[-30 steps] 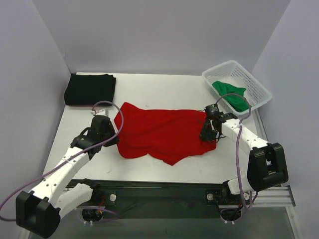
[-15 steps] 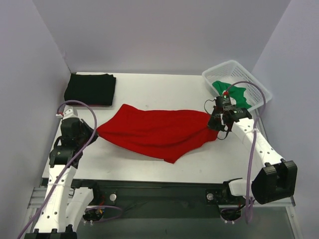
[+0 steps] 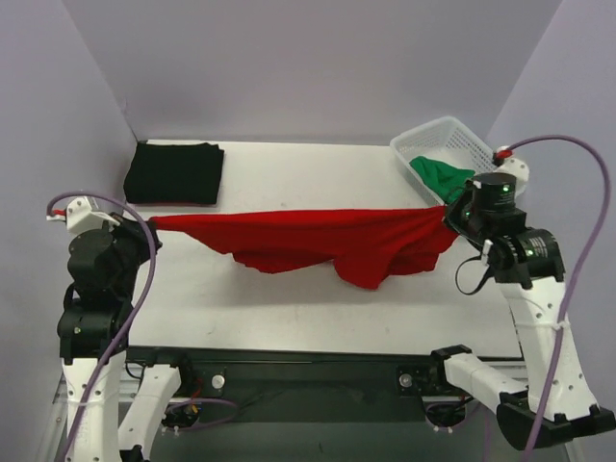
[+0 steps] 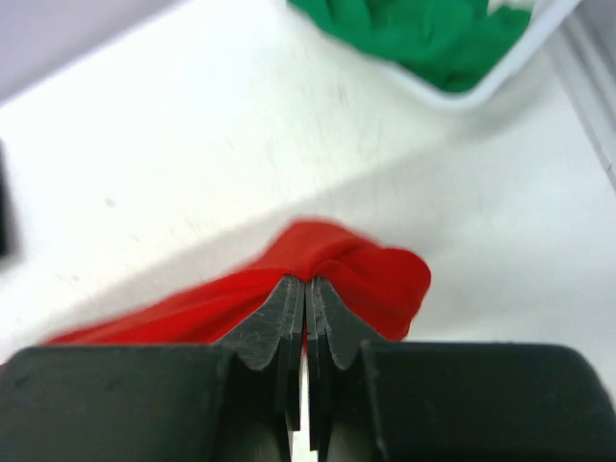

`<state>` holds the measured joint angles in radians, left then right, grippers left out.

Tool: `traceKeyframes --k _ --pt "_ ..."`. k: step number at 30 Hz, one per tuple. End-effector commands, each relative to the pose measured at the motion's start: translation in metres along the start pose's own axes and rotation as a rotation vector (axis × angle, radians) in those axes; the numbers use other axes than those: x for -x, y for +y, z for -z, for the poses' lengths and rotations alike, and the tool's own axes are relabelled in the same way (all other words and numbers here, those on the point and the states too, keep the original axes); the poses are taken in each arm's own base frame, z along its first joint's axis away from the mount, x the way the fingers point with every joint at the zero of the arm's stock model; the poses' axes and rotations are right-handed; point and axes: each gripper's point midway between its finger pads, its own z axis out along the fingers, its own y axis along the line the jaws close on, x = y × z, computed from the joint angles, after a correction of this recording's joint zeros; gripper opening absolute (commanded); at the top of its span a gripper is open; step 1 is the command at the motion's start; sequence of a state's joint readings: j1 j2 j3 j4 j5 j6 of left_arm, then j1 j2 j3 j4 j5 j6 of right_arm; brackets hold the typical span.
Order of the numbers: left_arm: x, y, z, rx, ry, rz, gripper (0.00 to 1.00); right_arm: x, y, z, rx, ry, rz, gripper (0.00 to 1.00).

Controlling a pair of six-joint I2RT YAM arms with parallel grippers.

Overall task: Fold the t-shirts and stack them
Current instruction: Flatten out the tshirt

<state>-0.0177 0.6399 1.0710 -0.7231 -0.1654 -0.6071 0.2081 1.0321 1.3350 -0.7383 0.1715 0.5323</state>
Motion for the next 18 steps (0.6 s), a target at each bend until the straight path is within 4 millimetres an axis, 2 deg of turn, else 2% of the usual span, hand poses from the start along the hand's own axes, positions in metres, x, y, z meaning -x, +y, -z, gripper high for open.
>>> traceKeyframes --k 1,3,5,6,7,9,10,11,12,13,14,15,16,17,18 --pt "0.043 -0.002 0.013 0.025 -0.150 -0.025 0.00 0.044 -0.019 0.036 -0.072 -0.157 0.015 0.00" --pt "0.039 0.000 0.006 0.037 -0.136 -0.041 0.00 0.053 -0.014 0.037 -0.065 -0.167 0.028 0.00" --pt "0.030 0.001 -0.007 0.045 -0.105 -0.048 0.00 0.054 -0.010 0.022 -0.083 -0.139 0.054 0.00" --pt "0.018 0.006 -0.017 0.055 -0.072 -0.055 0.00 0.053 -0.008 0.013 -0.093 -0.121 0.074 0.00" --pt "0.012 0.006 -0.028 0.057 -0.055 -0.055 0.00 0.044 -0.008 -0.007 -0.121 -0.071 0.100 0.00" --pt "-0.003 0.006 -0.043 0.048 -0.006 -0.069 0.00 0.040 -0.002 -0.031 -0.125 -0.037 0.134 0.00" --pt "-0.018 0.011 -0.060 0.058 0.035 -0.080 0.00 0.032 0.006 -0.054 -0.116 0.012 0.155 0.00" --pt "-0.026 0.014 -0.068 0.063 0.055 -0.088 0.00 0.029 0.007 -0.067 -0.121 0.034 0.167 0.00" --pt "-0.035 0.017 -0.077 0.064 0.080 -0.098 0.00 0.027 0.010 -0.078 -0.121 0.059 0.179 0.04" --pt "-0.052 0.018 -0.092 0.057 0.138 -0.109 0.00 0.010 0.013 -0.100 -0.123 0.145 0.204 0.11" --pt "-0.061 0.019 -0.099 0.051 0.167 -0.117 0.00 0.009 0.017 -0.105 -0.119 0.167 0.203 0.31" --pt "-0.069 0.019 -0.104 0.042 0.192 -0.128 0.00 0.000 0.019 -0.110 -0.117 0.202 0.202 0.37" --pt "-0.083 0.017 -0.113 0.012 0.241 -0.132 0.00 -0.009 0.022 -0.110 -0.094 0.231 0.177 0.42" --pt "-0.090 0.016 -0.115 -0.001 0.264 -0.134 0.00 -0.016 0.024 -0.108 -0.081 0.245 0.167 0.47" --pt "-0.092 0.014 -0.118 -0.018 0.268 -0.143 0.00 -0.034 0.022 -0.103 -0.074 0.273 0.168 0.54"
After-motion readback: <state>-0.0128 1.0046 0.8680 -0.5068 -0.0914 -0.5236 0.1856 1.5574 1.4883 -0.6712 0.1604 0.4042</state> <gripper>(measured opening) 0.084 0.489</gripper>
